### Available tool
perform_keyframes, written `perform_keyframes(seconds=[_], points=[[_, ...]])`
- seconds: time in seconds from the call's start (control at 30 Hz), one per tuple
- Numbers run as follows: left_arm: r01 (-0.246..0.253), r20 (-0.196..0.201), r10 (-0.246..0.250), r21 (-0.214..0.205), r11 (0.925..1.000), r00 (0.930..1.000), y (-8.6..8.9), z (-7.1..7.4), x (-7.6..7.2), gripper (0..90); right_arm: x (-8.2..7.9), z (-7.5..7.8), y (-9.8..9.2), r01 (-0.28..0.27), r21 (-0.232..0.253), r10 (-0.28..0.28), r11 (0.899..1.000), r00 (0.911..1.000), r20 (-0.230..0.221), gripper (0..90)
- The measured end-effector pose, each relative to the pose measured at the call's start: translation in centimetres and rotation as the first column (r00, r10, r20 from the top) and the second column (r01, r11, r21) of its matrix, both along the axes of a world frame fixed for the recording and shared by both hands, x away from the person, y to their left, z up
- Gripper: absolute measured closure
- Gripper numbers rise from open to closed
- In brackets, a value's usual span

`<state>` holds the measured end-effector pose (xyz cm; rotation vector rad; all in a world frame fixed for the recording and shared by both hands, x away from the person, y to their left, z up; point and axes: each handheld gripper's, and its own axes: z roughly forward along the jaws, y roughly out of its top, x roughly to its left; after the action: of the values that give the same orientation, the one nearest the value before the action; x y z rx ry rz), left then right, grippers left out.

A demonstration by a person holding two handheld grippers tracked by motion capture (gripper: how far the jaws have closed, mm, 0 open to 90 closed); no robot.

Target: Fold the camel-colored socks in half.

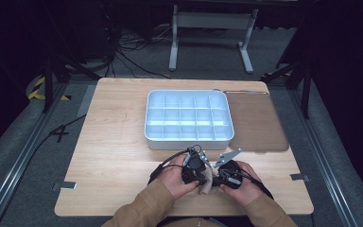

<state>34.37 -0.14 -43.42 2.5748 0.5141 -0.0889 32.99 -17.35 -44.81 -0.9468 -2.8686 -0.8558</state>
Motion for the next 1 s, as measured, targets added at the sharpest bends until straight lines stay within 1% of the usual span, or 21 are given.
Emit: perform_keyframes(seconds=[0.1, 0.13, 0.2, 0.23, 0.27, 0.3, 0.33, 0.37, 0.4, 0.5, 0.57, 0.63, 0.67, 0.7, 0.73, 0.77, 0.8, 0.87, 0.93, 1.0], points=[[0.002, 0.000, -0.002, 0.006, 1.0000, 1.0000, 0.1, 0.0, 0.0, 79.4, 0.0, 0.4, -0.3, 0.002, 0.000, -0.002, 1.000, 1.0000, 0.000, 86.0], [-0.002, -0.010, 0.003, 0.014, 0.9999, 0.9999, 0.1, 0.1, 0.0, 79.6, 0.2, 1.2, -1.1, 0.019, 0.016, -0.019, 1.000, 0.9998, 0.003, 85.9], [-0.008, -0.008, 0.008, 0.012, 0.9999, 0.9999, 0.2, 0.1, -0.1, 79.6, 0.5, 2.1, -2.4, 0.054, 0.034, -0.054, 0.998, 0.9983, 0.019, 84.9], [-0.008, -0.008, 0.008, 0.012, 0.9999, 0.9999, 0.2, 0.1, -0.1, 79.7, 0.5, 2.1, -2.4, 0.054, 0.034, -0.054, 0.998, 0.9983, 0.019, 84.9], [-0.007, -0.009, 0.007, 0.010, 0.9999, 0.9999, 0.2, 0.1, -0.1, 79.7, 0.8, 2.5, -3.5, 0.090, 0.022, -0.090, 0.996, 0.9959, 0.008, 84.6], [-0.006, -0.009, 0.006, 0.012, 0.9999, 0.9999, 0.2, 0.1, -0.1, 79.7, 0.9, 2.4, -3.9, 0.108, -0.002, -0.108, 0.994, 0.9941, 0.005, 84.9], [-0.005, -0.009, 0.005, 0.013, 0.9999, 0.9999, 0.2, 0.1, -0.1, 79.7, 1.0, 2.2, -4.2, 0.121, -0.026, -0.121, 0.992, 0.9927, 0.003, 85.2], [-0.005, -0.010, 0.006, 0.008, 0.9999, 0.9999, 0.1, 0.1, -0.1, 79.6, 1.1, 1.9, -4.3, 0.126, -0.047, -0.127, 0.991, 0.9919, -0.008, 85.5], [-0.006, -0.007, 0.006, 0.006, 1.0000, 1.0000, 0.1, 0.1, -0.1, 79.5, 1.1, 1.4, -4.2, 0.123, -0.061, -0.125, 0.991, 0.9919, -0.025, 85.7], [-0.007, -0.005, 0.007, -0.001, 1.0000, 1.0000, 0.2, 0.2, -0.2, 78.7, 1.1, 0.8, -3.7, 0.096, -0.066, -0.099, 0.993, 0.9936, -0.053, 86.2], [-0.004, -0.003, 0.004, 0.000, 1.0000, 1.0000, 0.2, 0.3, -0.2, 78.2, 1.1, 0.8, -3.5, 0.089, -0.064, -0.093, 0.994, 0.9943, -0.053, 86.3], [-0.006, 0.012, 0.006, -0.024, 0.9997, 0.9999, 0.2, 0.3, -0.3, 77.3, 1.0, 0.7, -3.4, 0.086, -0.066, -0.090, 0.994, 0.9942, -0.058, 86.3], [0.002, 0.012, -0.002, -0.028, 0.9996, 0.9999, 0.3, 0.5, -0.3, 77.0, 1.0, 0.6, -3.4, 0.087, -0.061, -0.091, 0.994, 0.9939, -0.063, 86.3], [0.010, 0.022, -0.009, -0.045, 0.9989, 0.9997, 0.3, 0.5, -0.4, 76.7, 1.1, 0.6, -3.4, 0.089, -0.060, -0.093, 0.994, 0.9935, -0.065, 86.4], [0.038, 0.038, -0.035, -0.063, 0.9973, 0.9986, 0.4, 0.6, -0.5, 75.9, 1.1, 0.5, -3.4, 0.089, -0.059, -0.093, 0.994, 0.9934, -0.068, 86.5], [0.051, 0.044, -0.047, -0.080, 0.9955, 0.9979, 0.4, 0.7, -0.6, 74.9, 1.1, 0.4, -3.3, 0.084, -0.057, -0.088, 0.995, 0.9937, -0.069, 86.6], [0.079, 0.053, -0.074, -0.095, 0.9923, 0.9958, 0.3, 0.7, -0.7, 74.1, 1.1, 0.3, -3.2, 0.086, -0.059, -0.090, 0.995, 0.9932, -0.073, 86.7], [0.106, 0.077, -0.099, -0.089, 0.9903, 0.9920, 0.0, 0.7, -0.8, 72.9, 1.1, 0.1, -3.0, 0.080, -0.062, -0.085, 0.995, 0.9932, -0.080, 86.9], [0.117, 0.091, -0.110, -0.073, 0.9904, 0.9897, -0.3, 0.7, -0.8, 71.7, 1.1, 0.0, -3.0, 0.082, -0.063, -0.087, 0.995, 0.9930, -0.081, 86.9], [0.122, 0.095, -0.115, -0.075, 0.9896, 0.9888, -0.5, 0.5, -0.8, 69.5, 1.0, 0.0, -3.1, 0.085, -0.054, -0.089, 0.995, 0.9925, -0.084, 86.4]])
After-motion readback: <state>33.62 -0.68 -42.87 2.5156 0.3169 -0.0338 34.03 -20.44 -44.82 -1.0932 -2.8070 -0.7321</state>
